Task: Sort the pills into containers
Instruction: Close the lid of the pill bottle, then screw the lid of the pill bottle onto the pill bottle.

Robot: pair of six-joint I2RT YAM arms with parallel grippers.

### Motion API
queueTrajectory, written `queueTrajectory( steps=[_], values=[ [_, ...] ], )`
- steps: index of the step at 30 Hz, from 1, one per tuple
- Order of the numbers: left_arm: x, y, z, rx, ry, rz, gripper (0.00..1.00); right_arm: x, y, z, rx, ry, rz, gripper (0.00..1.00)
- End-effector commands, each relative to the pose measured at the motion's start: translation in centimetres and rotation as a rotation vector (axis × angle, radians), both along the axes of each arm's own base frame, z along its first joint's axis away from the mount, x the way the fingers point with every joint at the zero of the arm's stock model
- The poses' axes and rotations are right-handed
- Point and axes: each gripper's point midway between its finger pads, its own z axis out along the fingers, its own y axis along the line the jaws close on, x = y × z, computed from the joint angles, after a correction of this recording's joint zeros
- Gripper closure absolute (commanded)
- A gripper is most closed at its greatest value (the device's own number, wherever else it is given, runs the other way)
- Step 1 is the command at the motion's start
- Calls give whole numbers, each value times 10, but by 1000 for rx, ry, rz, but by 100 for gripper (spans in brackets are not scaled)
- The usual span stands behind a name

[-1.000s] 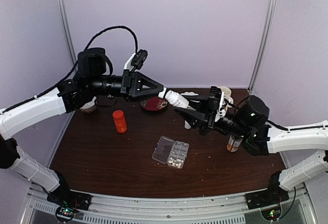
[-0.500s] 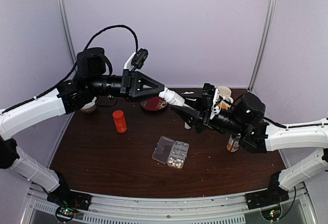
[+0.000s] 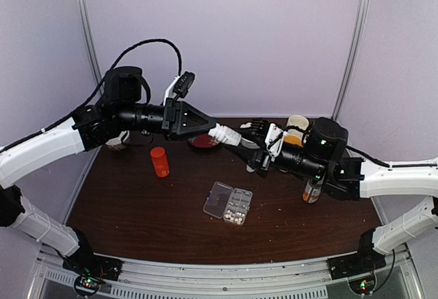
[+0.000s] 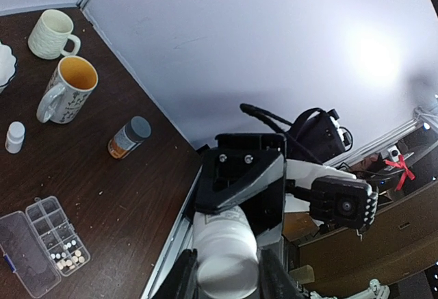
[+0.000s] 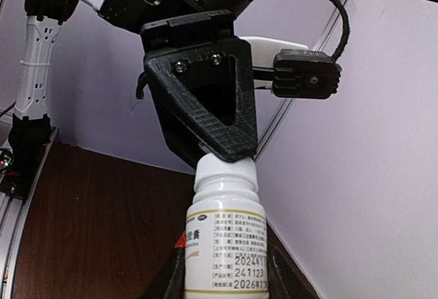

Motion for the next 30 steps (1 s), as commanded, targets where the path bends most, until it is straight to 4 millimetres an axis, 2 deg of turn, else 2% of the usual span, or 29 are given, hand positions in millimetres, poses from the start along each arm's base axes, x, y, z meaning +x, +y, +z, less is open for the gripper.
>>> queueTrajectory(
  steps=[1,7,13,16,22,26,30],
  values=[
    [-6,-4,-9,49,13,-8,82,1,2,-2,-115,-94,-50,100],
    [-2,-6,-16,53,69,12,85,0,-1,5,-128,-178,-101,100],
    [-5,-9,-12,3,47,-10,86,-14,-1,33,40,-69,7,100],
    [-15,-12,-5,-29,-50,-85,85,-24,4,38,70,28,106,100],
    [-23,-16,-21,-2,-206,-161,85,-31,0,52,145,163,190,100],
    [-36,-17,-38,48,-391,-218,87,-28,-4,62,200,268,221,100],
    [-45,-14,-62,82,-653,-249,85,-42,-7,67,230,312,328,100]
  ],
)
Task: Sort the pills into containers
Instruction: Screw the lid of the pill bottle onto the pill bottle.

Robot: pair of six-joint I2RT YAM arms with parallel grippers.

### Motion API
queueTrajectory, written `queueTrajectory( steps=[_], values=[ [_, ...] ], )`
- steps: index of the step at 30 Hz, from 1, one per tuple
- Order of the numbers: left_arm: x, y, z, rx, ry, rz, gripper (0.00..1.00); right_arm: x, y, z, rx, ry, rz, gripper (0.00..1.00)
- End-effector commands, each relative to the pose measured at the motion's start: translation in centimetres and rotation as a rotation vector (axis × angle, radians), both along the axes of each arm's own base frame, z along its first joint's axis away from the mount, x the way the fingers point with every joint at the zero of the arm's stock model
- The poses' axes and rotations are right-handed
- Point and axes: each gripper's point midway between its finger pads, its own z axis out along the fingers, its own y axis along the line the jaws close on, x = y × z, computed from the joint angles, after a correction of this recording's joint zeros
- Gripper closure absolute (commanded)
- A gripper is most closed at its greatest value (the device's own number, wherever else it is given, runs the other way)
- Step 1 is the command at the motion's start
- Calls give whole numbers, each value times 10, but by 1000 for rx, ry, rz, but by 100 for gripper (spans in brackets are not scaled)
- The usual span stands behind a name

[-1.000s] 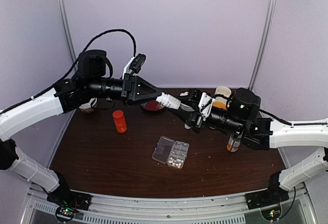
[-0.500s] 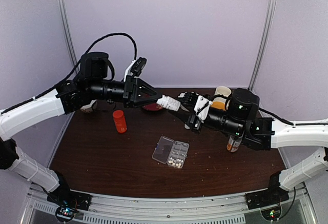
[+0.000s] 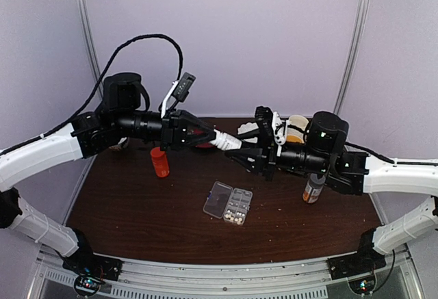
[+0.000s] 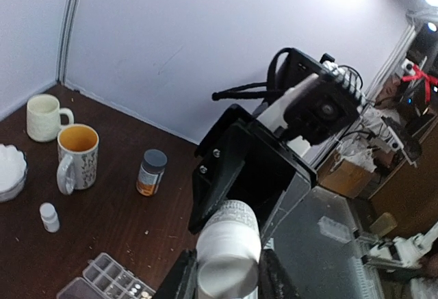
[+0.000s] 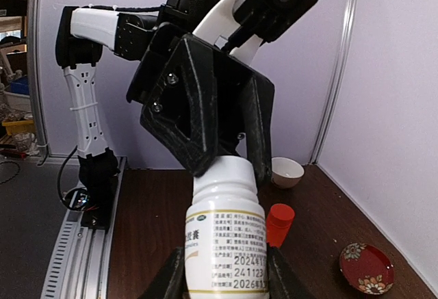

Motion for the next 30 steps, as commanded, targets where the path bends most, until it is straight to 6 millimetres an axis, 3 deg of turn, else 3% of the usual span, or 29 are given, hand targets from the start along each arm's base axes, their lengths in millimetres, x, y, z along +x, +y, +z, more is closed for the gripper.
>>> queueTrajectory(
  steps=[1,6,16,19,25,30],
  values=[
    [-31,-9,-59,102,-297,-134,85,-34,-8,72,227,27,183,100],
    [-51,-8,-74,75,-604,-316,85,-44,-11,68,214,64,256,100],
    [-50,7,-99,156,-1187,-506,85,-61,-13,62,172,164,401,100],
    [-35,10,-103,234,-1355,-502,86,-62,-12,60,149,203,424,100],
    [6,12,-91,447,-1725,-386,88,-57,-15,55,146,251,420,100],
    [26,14,-80,605,-2034,-298,88,-51,-17,55,150,272,399,100]
  ],
)
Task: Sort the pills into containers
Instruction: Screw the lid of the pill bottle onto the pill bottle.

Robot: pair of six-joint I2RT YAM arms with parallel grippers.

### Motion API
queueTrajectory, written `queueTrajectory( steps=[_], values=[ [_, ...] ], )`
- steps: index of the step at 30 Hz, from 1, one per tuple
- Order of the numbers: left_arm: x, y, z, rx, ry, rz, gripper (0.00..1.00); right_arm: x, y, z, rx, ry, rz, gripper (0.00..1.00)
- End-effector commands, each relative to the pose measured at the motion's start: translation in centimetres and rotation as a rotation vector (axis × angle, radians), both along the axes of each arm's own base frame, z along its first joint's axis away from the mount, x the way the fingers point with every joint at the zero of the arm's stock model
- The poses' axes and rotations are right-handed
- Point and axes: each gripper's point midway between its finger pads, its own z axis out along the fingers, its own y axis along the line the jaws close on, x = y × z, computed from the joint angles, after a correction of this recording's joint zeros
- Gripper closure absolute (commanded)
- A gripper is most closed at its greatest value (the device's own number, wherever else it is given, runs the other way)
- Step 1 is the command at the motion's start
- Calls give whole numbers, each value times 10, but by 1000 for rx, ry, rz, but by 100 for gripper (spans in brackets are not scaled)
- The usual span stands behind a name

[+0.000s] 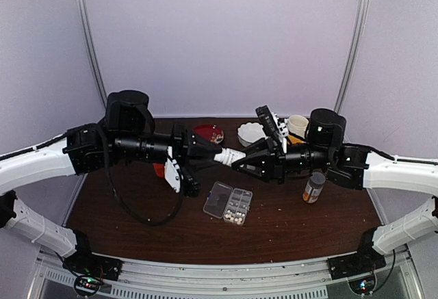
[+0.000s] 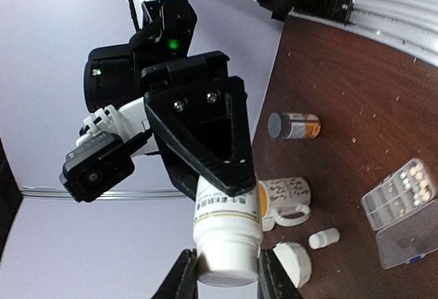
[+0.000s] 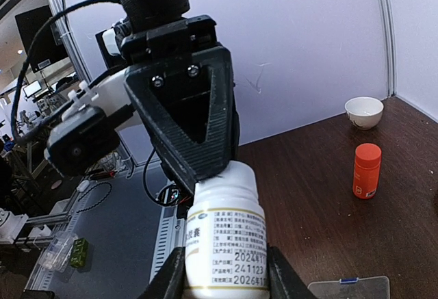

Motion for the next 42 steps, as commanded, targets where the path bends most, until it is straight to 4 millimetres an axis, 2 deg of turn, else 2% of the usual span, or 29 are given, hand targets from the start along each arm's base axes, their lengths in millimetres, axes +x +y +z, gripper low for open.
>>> queueTrajectory(
  steps=[1,3,4,5,6,7,12,15,19,21,22,23,24,26,29,33,38,42],
  values=[
    [55,18,-44,199,-375,240,88,-22,-9,79,226,-159,70,100],
    [57,18,-36,146,-411,269,77,-17,-11,75,208,-175,31,100],
    [55,19,-26,91,-385,279,68,-14,-13,73,200,-182,10,100],
    [50,20,-23,63,-333,259,55,-11,-13,70,182,-188,-7,100],
    [47,24,-20,42,-270,252,17,-8,-14,68,164,-195,-21,100],
    [45,27,-18,23,-201,248,4,-6,-15,64,144,-199,-34,100],
    [31,39,-9,-129,3,246,2,4,-22,45,42,-231,-83,100],
    [23,43,17,-314,182,259,2,6,-23,39,12,-251,-94,100],
    [22,50,50,-537,607,298,3,10,-23,35,-22,-341,-106,100],
    [24,50,68,-582,869,337,3,12,-23,31,-54,-401,-100,100],
    [26,47,62,-545,990,381,3,12,-22,29,-67,-425,-97,100],
    [24,44,71,-545,1070,373,2,12,-22,27,-77,-452,-94,100],
    [14,38,60,-451,1158,363,2,12,-22,25,-83,-479,-88,100],
    [-3,28,55,-359,1260,287,2,11,-22,24,-83,-534,-82,100],
    [-11,17,43,-294,1375,248,3,9,-22,23,-78,-612,-83,100],
    [-24,9,33,-203,1414,178,3,8,-19,27,-73,-670,-105,100],
    [-22,5,24,-175,1406,192,9,7,-15,33,-79,-685,-102,100],
    [-16,2,23,-174,1409,221,10,6,-10,32,-93,-705,-100,100]
  ],
)
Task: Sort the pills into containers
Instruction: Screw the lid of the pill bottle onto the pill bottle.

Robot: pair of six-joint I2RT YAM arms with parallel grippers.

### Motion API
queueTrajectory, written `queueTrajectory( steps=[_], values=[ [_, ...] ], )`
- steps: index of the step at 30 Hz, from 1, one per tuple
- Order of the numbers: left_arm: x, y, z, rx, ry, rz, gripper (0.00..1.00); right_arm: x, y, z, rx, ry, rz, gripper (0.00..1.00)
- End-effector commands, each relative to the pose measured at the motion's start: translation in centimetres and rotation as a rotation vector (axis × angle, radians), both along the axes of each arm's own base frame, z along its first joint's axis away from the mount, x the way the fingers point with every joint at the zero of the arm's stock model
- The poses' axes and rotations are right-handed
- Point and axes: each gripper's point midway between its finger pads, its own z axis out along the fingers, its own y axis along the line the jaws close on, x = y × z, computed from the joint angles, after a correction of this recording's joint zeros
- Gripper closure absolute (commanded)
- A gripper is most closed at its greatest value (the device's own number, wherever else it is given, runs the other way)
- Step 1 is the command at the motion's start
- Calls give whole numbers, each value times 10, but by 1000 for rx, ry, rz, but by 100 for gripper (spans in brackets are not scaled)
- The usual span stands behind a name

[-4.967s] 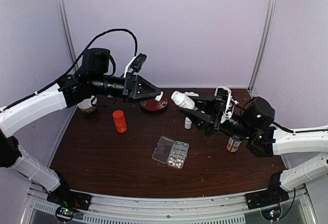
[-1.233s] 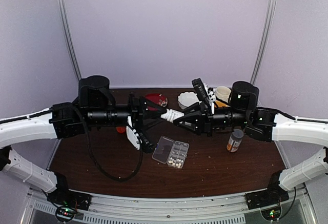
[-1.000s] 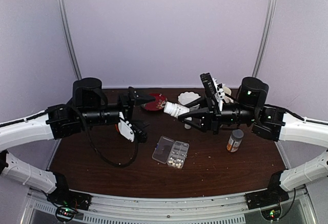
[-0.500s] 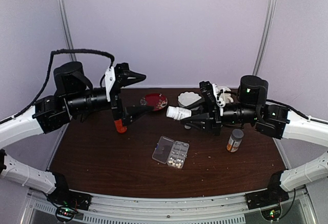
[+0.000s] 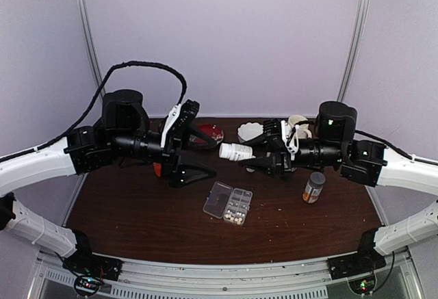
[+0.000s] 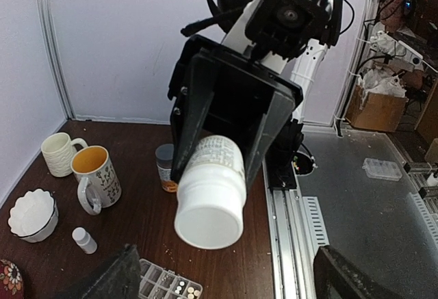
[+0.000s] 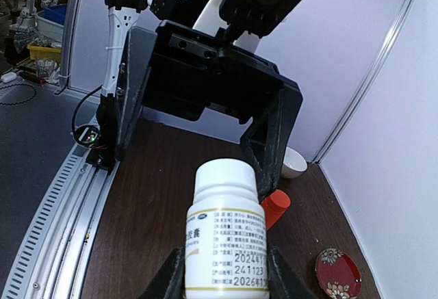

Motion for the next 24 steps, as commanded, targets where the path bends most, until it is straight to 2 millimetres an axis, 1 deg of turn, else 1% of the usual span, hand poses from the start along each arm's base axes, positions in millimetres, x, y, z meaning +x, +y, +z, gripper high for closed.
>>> queueTrajectory(
  steps=[1,5,6,15,21,24],
  values=[
    [0,-4,13,-19,8,-15,10,2,6,15,11,-64,-21,100],
    [-2,-6,13,-18,10,-31,22,4,10,14,1,-68,-25,100],
    [-2,-6,13,-17,7,-37,23,4,12,14,0,-69,-24,100],
    [0,-4,16,-30,-10,-19,24,7,15,10,-13,-67,-34,100],
    [2,-2,19,-42,-18,2,42,8,16,10,-15,-68,-43,100],
    [4,-3,18,-31,-12,12,44,9,17,11,-17,-67,-44,100]
  ],
)
